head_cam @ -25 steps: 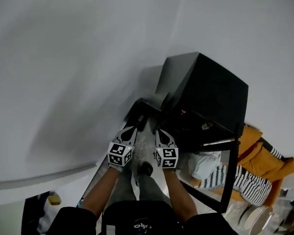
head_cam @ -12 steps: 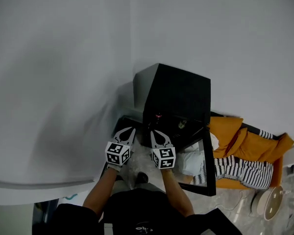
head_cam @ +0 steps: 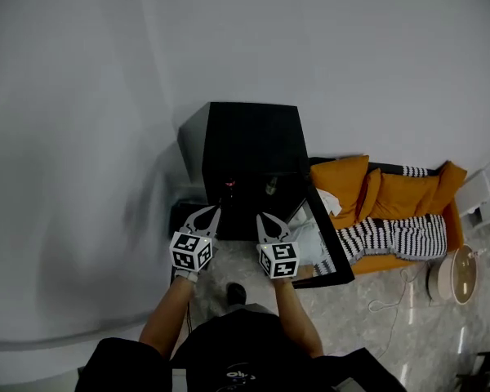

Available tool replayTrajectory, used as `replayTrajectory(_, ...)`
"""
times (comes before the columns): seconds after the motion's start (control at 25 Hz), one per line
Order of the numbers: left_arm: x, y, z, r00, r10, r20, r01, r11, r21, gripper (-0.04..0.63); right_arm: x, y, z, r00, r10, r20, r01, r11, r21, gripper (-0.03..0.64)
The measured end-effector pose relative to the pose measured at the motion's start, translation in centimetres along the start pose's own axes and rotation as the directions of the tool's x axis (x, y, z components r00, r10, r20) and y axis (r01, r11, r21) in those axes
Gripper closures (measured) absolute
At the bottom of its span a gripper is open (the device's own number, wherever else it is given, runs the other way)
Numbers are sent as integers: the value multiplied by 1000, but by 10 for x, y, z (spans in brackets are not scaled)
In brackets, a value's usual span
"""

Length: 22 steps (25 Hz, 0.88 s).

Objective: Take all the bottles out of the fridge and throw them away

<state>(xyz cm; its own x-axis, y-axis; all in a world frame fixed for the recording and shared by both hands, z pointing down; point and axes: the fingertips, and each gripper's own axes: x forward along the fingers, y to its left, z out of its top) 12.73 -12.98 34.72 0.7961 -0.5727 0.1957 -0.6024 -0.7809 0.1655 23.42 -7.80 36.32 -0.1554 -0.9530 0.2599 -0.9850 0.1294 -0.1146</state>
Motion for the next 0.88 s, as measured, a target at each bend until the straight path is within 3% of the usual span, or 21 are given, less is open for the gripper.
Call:
replayTrajectory(0.16, -16, -27, -11, 998, -60, -8, 60, 998, 9, 595, -47, -9, -7, 996, -90, 11, 90, 996, 17, 609)
replayTrajectory(0.36, -36, -51, -26, 995, -100, -10, 100, 995, 7, 594, -90, -5, -22, 989, -146, 13, 146, 989, 15, 609)
replayTrajectory(0.88, -77, -76, -27, 995, -102, 10, 102, 994, 36, 595, -131, 12, -44, 990, -140, 13, 139, 990, 32, 609)
